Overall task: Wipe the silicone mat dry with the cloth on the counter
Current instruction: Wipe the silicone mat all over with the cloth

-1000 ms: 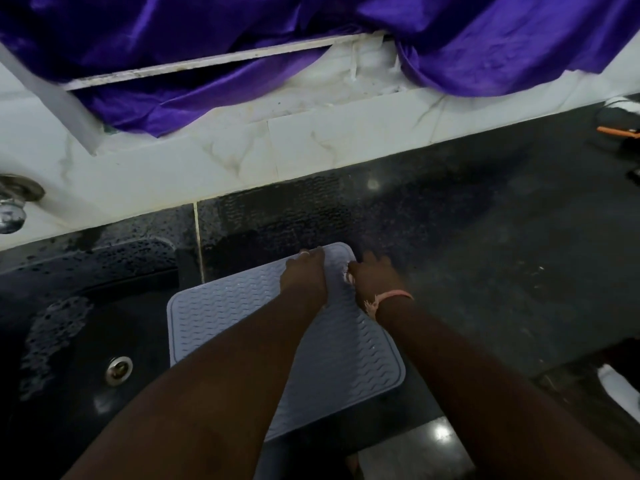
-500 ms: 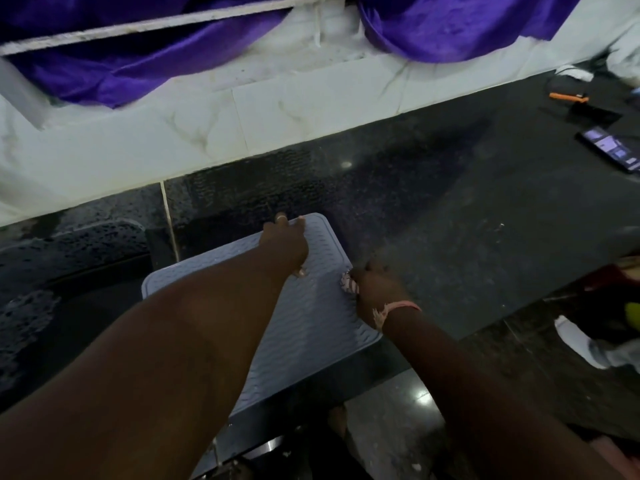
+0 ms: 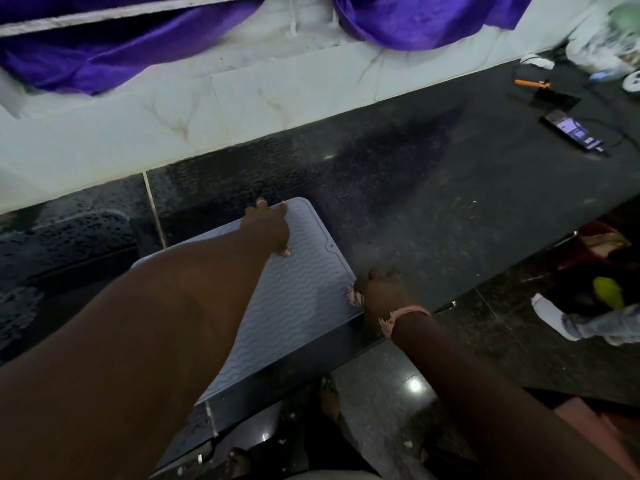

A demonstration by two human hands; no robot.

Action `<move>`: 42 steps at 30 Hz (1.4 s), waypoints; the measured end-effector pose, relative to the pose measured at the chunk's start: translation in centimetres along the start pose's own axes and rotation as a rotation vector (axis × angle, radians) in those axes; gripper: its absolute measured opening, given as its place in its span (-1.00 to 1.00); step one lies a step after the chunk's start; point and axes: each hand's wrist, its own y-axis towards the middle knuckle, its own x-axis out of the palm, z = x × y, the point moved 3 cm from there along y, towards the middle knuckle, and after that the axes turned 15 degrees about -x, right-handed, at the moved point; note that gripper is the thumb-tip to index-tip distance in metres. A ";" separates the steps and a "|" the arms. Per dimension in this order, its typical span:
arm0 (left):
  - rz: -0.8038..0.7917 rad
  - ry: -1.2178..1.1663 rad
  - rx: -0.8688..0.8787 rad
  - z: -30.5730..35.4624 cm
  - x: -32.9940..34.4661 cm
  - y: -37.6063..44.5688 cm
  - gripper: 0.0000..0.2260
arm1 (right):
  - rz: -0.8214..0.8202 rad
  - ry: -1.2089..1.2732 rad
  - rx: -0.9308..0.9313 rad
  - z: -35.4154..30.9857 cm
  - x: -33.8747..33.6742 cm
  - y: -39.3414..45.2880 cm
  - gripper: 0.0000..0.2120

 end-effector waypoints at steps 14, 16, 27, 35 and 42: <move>0.394 -0.515 -0.048 -8.4 8.5 -6.2 -0.58 | 0.165 0.096 0.220 -2.3 -1.5 -2.7 -0.79; 0.423 -0.548 -0.144 -11.6 10.5 -7.8 -0.59 | 0.226 0.146 0.258 -4.1 0.2 -3.3 -0.75; 0.127 -1.025 -0.639 -24.9 18.0 -13.2 -0.69 | 0.303 0.038 0.160 -12.7 4.2 -3.8 -0.80; -0.073 -1.660 -0.470 -26.1 20.3 -14.5 -0.87 | 0.231 -0.071 -0.029 -23.6 6.3 -3.1 -0.92; -0.231 -1.831 -0.367 -26.7 21.2 -14.9 -0.91 | 0.081 -0.294 -0.203 -30.7 9.4 -1.6 -0.71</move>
